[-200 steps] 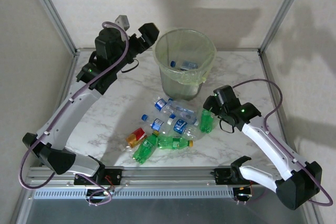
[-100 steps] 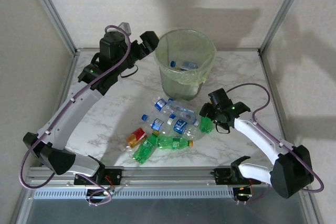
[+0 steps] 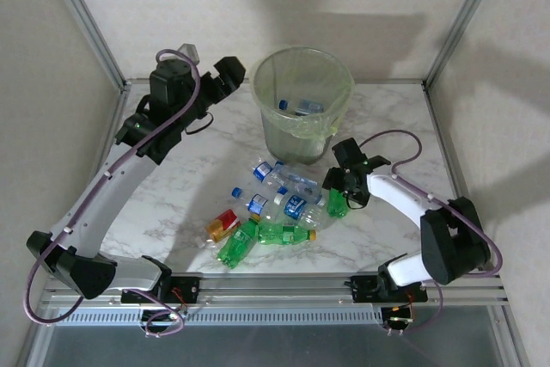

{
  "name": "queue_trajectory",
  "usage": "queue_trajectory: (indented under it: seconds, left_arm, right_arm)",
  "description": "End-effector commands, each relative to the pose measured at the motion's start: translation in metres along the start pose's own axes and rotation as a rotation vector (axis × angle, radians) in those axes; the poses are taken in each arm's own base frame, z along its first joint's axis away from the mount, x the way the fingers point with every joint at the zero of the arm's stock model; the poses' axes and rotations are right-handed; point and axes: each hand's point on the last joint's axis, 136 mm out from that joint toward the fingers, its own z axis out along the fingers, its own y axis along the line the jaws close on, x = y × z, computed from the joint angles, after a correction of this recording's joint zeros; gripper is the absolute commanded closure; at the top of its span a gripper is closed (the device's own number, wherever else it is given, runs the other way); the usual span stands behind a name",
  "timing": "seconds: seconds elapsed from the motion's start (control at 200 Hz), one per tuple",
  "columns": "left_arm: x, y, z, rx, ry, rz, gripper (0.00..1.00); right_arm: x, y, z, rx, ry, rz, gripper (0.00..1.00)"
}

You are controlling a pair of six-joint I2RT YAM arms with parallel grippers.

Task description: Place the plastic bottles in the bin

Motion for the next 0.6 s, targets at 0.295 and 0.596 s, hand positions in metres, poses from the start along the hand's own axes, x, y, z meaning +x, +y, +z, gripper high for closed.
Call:
queue_trajectory:
  seconds: [0.295, 0.596]
  left_arm:
    - [-0.001, 0.016, -0.005, -0.019, -0.003, -0.018, 0.02]
    - [-0.001, 0.021, -0.005, -0.029, -0.002, -0.034, 0.03]
  right_arm:
    - [0.002, 0.000, 0.028, 0.024, 0.039, -0.020, 0.20]
    - [0.006, -0.008, 0.031, 0.047, 0.031, -0.027, 0.32]
